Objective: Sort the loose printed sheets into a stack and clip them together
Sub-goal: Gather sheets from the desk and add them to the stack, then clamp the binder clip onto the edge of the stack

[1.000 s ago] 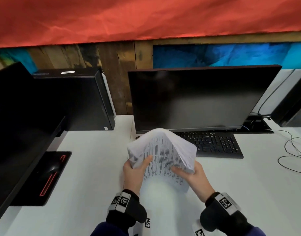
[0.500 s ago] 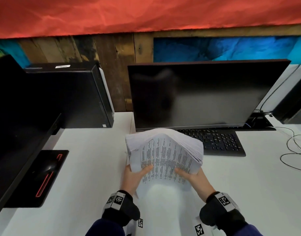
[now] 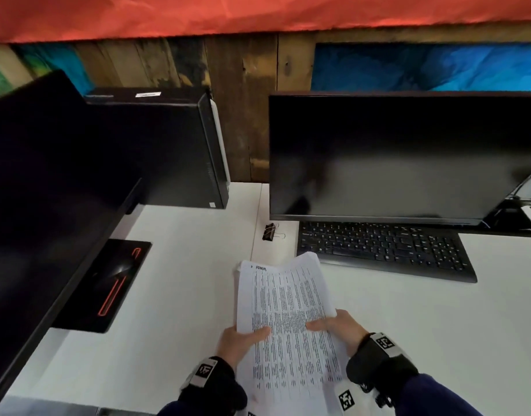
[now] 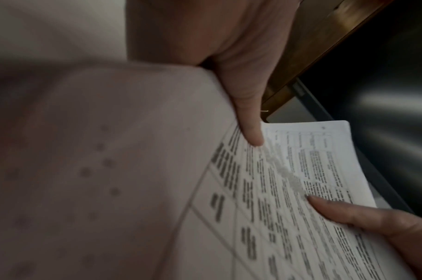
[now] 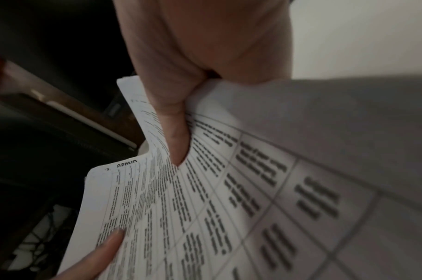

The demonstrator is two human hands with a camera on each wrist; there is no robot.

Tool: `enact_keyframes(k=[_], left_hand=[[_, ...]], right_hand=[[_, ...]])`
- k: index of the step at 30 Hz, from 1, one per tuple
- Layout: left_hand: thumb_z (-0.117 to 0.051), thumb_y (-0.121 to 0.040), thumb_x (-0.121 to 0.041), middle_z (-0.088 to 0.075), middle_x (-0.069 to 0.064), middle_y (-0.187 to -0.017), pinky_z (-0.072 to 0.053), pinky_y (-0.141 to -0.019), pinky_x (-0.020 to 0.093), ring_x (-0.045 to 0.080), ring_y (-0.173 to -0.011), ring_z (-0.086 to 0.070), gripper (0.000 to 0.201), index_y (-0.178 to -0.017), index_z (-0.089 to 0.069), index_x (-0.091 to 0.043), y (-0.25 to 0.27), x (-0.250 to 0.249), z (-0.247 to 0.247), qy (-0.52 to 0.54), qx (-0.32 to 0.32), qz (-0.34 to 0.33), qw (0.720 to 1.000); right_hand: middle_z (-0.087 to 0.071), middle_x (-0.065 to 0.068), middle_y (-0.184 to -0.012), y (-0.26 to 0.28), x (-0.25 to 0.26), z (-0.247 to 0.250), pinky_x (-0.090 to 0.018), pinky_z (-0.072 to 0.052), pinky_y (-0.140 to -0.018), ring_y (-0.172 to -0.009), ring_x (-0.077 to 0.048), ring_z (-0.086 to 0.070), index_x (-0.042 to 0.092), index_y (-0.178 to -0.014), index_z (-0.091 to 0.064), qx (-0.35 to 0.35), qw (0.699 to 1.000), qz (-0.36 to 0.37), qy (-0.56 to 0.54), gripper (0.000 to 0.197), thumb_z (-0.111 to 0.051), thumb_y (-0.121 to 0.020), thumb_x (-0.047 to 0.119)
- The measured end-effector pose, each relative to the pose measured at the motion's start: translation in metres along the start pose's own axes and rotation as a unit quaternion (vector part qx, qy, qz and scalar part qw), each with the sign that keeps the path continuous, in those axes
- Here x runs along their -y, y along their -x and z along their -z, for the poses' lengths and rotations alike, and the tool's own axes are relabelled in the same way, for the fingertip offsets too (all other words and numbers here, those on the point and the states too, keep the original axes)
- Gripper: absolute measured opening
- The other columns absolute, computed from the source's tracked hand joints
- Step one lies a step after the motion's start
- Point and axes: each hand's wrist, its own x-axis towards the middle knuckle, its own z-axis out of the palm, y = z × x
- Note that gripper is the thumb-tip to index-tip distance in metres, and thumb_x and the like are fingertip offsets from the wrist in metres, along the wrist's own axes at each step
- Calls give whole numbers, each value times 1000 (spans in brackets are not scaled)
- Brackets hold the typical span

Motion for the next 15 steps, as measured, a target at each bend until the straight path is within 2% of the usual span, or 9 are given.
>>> enact_keyframes(k=[2,5,6,8,10,11,12,13,15], left_hand=[[-87,-64,-23,-73,-7,-77,-51,-92,32,7,-74,-66,25,-82,-69,-19,-1,-4,5,17,-11,-3,1000],[-92,-37,-49,-75,7,-95,-53,-92,42,24,-89,-72,77,-100,-70,-10,-18,-8,19,64,-22,-7,998],[-90,-36,-56,-74,8,-101,-53,-92,43,26,-93,-70,87,-106,-67,-9,-23,-15,23,60,-44,-10,997],[-83,-63,-47,-62,9,-118,-48,-96,39,27,-103,-62,78,-123,-53,-8,-33,-32,27,-44,-163,-54,984],[-70,-80,-35,-50,10,-130,-40,-100,38,27,-117,-51,66,-135,-41,-13,-40,-57,25,-239,-284,-192,908],[-65,-84,-34,-47,6,-133,-35,-105,40,25,-122,-47,62,-138,-39,-17,-43,-71,19,-335,-284,-262,859],[-59,-88,-34,-43,2,-137,-25,-112,42,21,-128,-41,58,-140,-36,-21,-44,-86,11,-417,-253,-306,818],[-52,-92,-32,-38,-2,-142,-11,-117,46,18,-135,-33,54,-141,-32,-25,-53,-94,4,-474,-200,-319,796],[-40,-96,-27,-33,-5,-147,12,-115,52,14,-141,-23,48,-142,-28,-28,-68,-108,-8,-537,-106,-290,785]], right_hand=[[-75,-15,-95,-4,2,-4,-47,-54,-91,-91,-33,-71,-1,-104,-70,-9,1000,-20,0,45,-85,-62,9],[-75,-13,-98,-8,6,-7,-40,-54,-90,-94,-29,-71,-1,-107,-68,-15,999,-30,-3,41,-82,-69,6],[-75,-12,-99,-10,7,-8,-40,-53,-91,-95,-28,-71,0,-109,-68,-16,999,-36,3,47,-84,-66,9],[-75,-11,-100,-17,4,-6,-41,-53,-93,-96,-27,-71,2,-112,-66,-16,999,-42,-3,61,-90,-58,17],[-75,-9,-101,-20,2,-4,-42,-51,-96,-97,-26,-70,3,-113,-65,-10,999,-35,-11,70,-93,-52,24],[-75,-8,-102,-20,2,-5,-41,-51,-96,-98,-25,-70,4,-114,-65,-6,999,-31,-9,73,-93,-51,26],[-75,-7,-102,-18,4,-6,-38,-52,-93,-97,-23,-71,5,-114,-65,-5,999,-29,-17,68,-92,-55,24],[-75,-8,-100,-15,6,-8,-35,-54,-88,-94,-23,-72,4,-112,-65,0,999,-23,-23,57,-88,-62,19],[-76,-7,-98,-6,9,-12,-33,-54,-84,-92,-22,-72,3,-110,-66,13,999,-14,-31,43,-82,-70,11]])
